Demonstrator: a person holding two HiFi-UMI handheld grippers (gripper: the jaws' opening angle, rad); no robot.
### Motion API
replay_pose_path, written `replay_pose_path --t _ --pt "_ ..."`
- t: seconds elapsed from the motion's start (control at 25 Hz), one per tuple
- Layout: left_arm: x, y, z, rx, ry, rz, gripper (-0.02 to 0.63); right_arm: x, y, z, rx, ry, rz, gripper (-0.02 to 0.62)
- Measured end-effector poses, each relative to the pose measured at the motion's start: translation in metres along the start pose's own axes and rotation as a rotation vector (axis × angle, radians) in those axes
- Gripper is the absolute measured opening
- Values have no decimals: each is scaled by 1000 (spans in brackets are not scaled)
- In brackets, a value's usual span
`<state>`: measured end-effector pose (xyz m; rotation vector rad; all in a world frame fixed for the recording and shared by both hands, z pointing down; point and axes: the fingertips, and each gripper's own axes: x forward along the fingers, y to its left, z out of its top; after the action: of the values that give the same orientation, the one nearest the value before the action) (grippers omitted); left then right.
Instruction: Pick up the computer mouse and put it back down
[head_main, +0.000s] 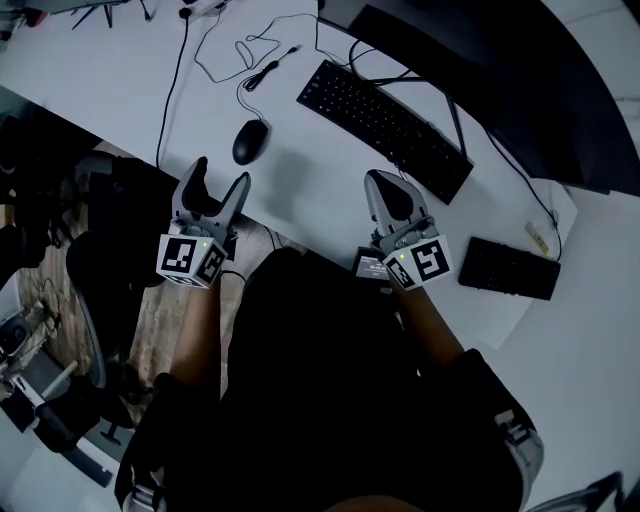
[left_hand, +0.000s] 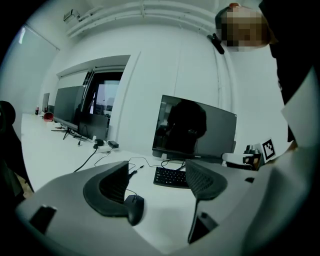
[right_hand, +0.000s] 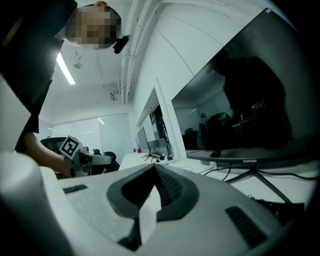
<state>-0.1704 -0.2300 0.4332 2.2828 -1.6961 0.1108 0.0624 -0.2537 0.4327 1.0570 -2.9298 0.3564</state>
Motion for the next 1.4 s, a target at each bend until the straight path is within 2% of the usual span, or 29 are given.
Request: replay_pose_path --t 0.32,0.6,0.88,1.04,1.2,1.4 --pt "36 16 -30 56 193 12 342 20 -15 -11 35 16 -5 3" --pt "66 33 -60 28 302 -22 348 45 -18 -30 62 63 -5 3" --pt "99 48 -112 15 452 -58 353 74 -15 -58 117 124 -23 3" --pt "111 52 -131 70 513 -66 353 82 -23 -71 135 156 -48 3" --pt "116 61 -148 69 580 -57 354 86 -36 -81 146 169 -79 3" --pt "119 65 -165 107 648 -59 354 88 -50 -87 151 186 -118 3"
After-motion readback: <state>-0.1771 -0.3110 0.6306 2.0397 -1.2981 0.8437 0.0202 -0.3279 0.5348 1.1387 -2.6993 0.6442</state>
